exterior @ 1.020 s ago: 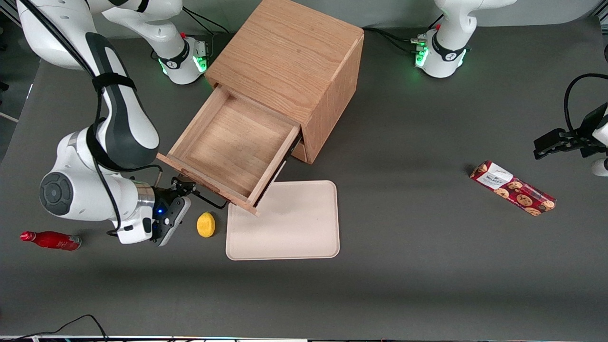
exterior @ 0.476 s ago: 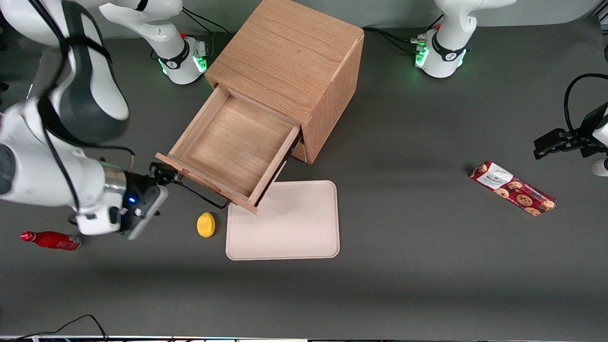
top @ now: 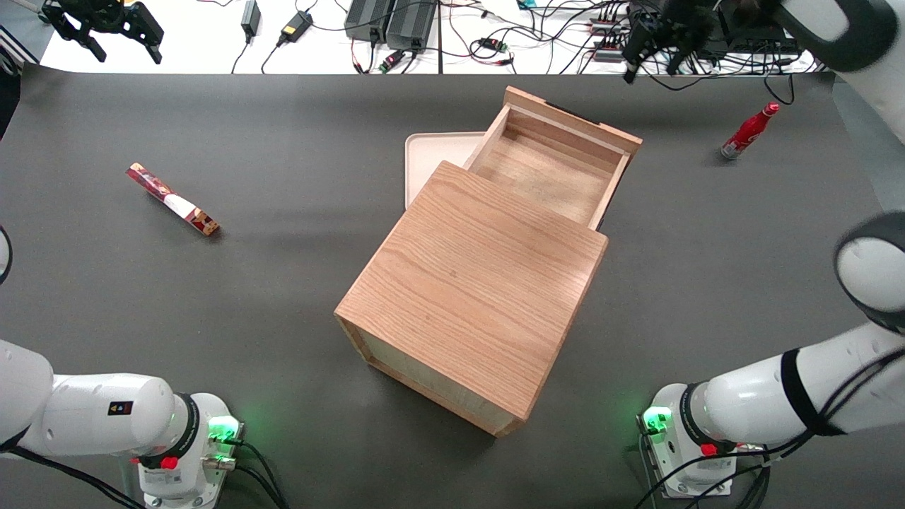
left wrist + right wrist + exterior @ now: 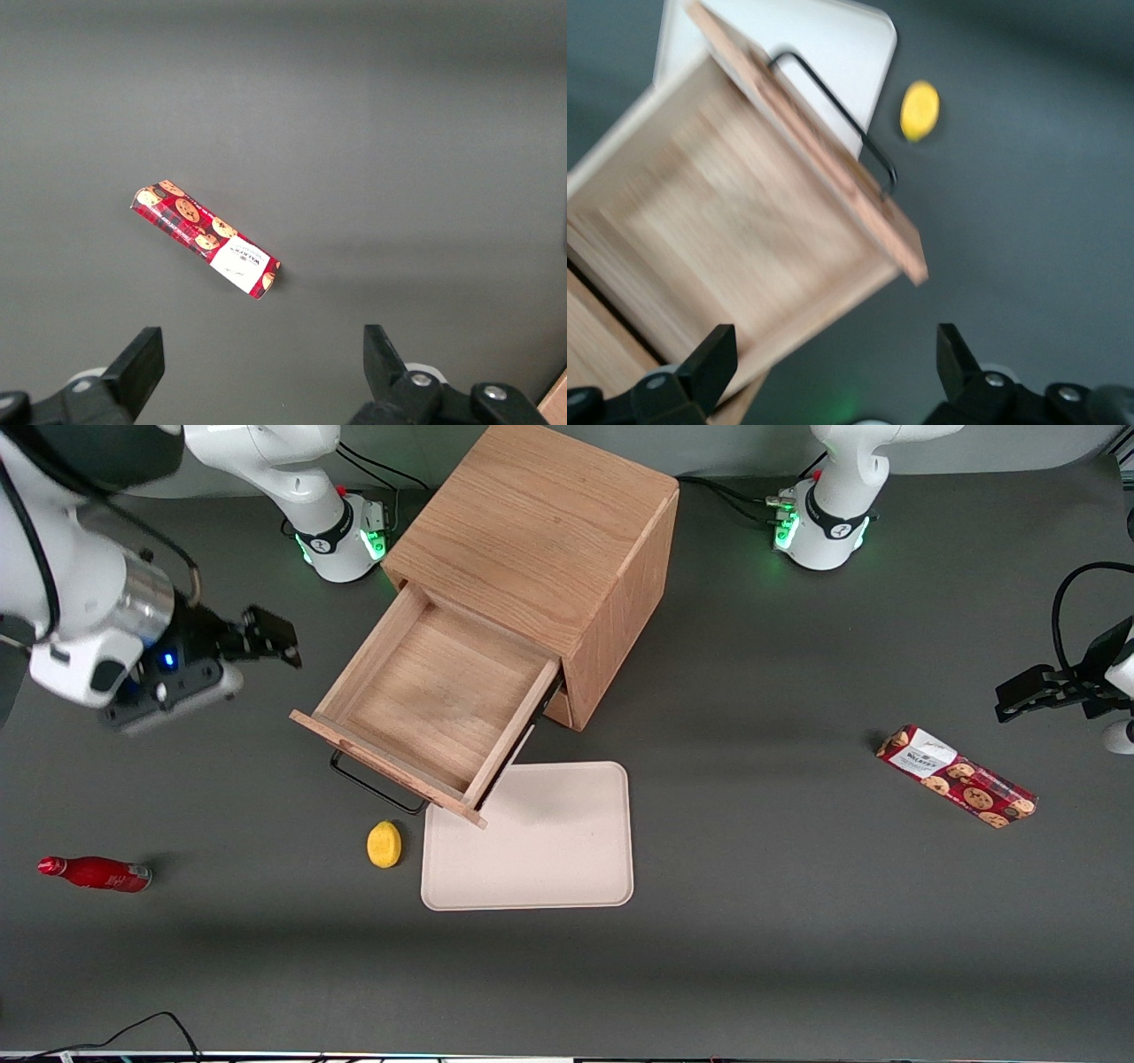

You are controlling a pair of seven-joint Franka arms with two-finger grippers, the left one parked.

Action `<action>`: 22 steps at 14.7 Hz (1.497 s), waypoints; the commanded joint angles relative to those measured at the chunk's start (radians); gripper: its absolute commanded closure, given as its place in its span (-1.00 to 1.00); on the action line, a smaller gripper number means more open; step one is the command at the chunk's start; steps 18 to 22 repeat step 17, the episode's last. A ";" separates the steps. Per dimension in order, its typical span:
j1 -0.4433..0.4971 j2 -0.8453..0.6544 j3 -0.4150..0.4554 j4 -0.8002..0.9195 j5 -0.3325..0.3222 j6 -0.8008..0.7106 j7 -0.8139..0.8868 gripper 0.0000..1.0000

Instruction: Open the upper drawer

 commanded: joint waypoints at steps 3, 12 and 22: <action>0.000 -0.330 -0.094 -0.363 -0.093 0.053 -0.018 -1.00; 0.009 -0.304 -0.105 -0.303 -0.094 0.027 0.263 -1.00; 0.007 -0.236 -0.114 -0.216 -0.101 0.000 0.281 -1.00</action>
